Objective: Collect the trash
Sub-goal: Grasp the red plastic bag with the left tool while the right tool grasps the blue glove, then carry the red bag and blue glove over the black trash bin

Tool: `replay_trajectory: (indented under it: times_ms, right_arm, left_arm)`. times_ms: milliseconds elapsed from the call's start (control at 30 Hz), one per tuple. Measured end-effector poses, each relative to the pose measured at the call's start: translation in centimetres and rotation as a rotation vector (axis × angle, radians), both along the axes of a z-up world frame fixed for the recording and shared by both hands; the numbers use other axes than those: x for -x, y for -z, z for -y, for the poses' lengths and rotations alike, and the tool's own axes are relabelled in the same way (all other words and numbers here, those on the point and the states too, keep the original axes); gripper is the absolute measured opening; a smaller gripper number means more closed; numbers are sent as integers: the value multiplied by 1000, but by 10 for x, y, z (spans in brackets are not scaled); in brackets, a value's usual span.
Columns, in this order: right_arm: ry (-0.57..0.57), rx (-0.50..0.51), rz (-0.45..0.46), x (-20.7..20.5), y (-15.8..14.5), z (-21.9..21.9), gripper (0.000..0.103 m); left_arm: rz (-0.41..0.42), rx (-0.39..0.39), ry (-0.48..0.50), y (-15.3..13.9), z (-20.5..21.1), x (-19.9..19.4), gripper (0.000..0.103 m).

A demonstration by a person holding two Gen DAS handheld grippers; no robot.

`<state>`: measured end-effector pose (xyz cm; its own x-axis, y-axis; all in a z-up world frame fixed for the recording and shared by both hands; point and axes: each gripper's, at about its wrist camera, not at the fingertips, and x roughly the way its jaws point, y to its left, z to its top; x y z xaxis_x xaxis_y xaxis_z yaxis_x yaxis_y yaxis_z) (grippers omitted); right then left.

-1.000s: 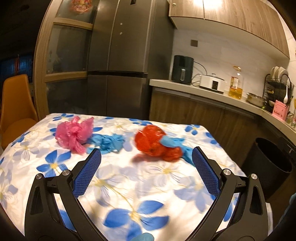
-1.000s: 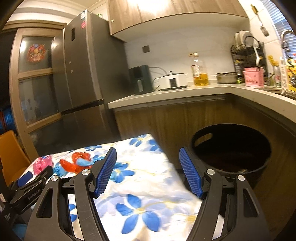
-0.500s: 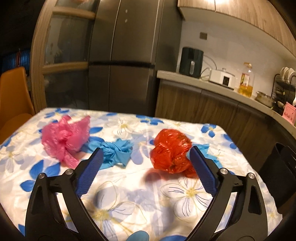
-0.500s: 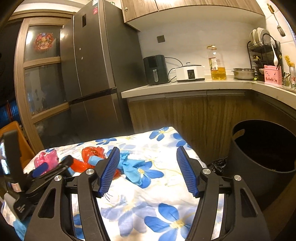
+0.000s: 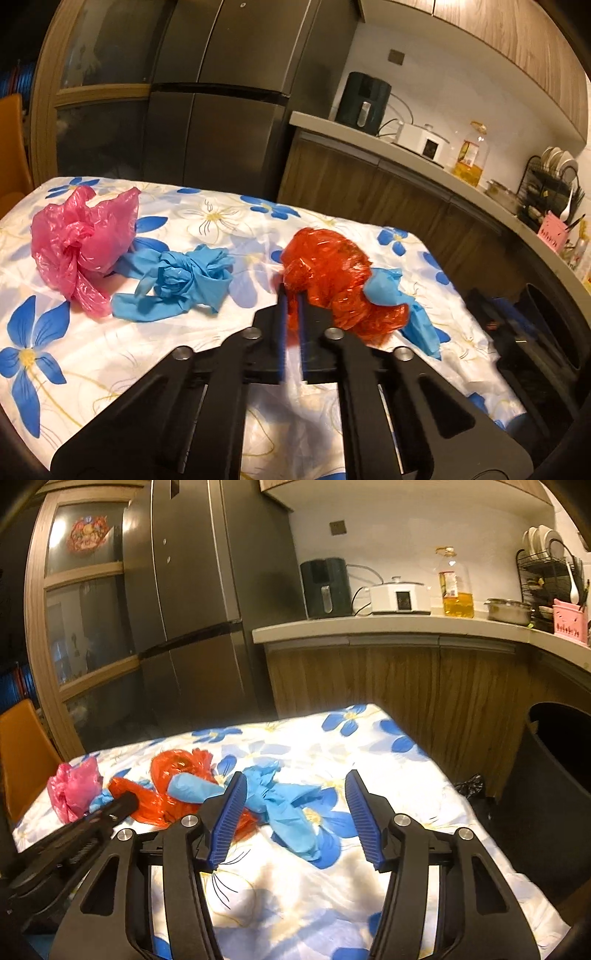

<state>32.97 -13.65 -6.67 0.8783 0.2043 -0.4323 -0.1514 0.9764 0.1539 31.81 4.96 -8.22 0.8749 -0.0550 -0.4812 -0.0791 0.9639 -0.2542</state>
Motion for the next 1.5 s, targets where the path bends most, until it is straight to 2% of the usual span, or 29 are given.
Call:
replay_trajectory:
  times_ms: [267, 400, 533, 667, 900, 1000, 1167, 1500]
  right_arm:
    - [-31, 9, -84, -22, 16, -9, 55]
    - [-50, 28, -111, -28, 23, -16, 55]
    - [-56, 44, -143, -35, 30, -20, 44]
    - [-56, 44, -175, -40, 36, -21, 37]
    - [-65, 46, -230, -48, 44, -21, 7]
    - [-76, 40, -209, -44, 39, -20, 2]
    - [-78, 29, -110, -24, 18, -14, 2]
    - [-70, -39, 18, 26, -33, 18, 1]
  left_arm:
    - [87, 62, -33, -16, -16, 29, 1]
    - [133, 66, -48, -27, -21, 38, 1]
    - [139, 74, -60, -29, -23, 40, 1]
    - [148, 81, -65, -31, -27, 43, 1]
    - [191, 74, -73, -46, -28, 58, 1]
    - [208, 63, -76, -53, -29, 66, 1]
    - [224, 47, -81, -63, -29, 77, 1]
    - [229, 23, -78, -83, -15, 95, 1]
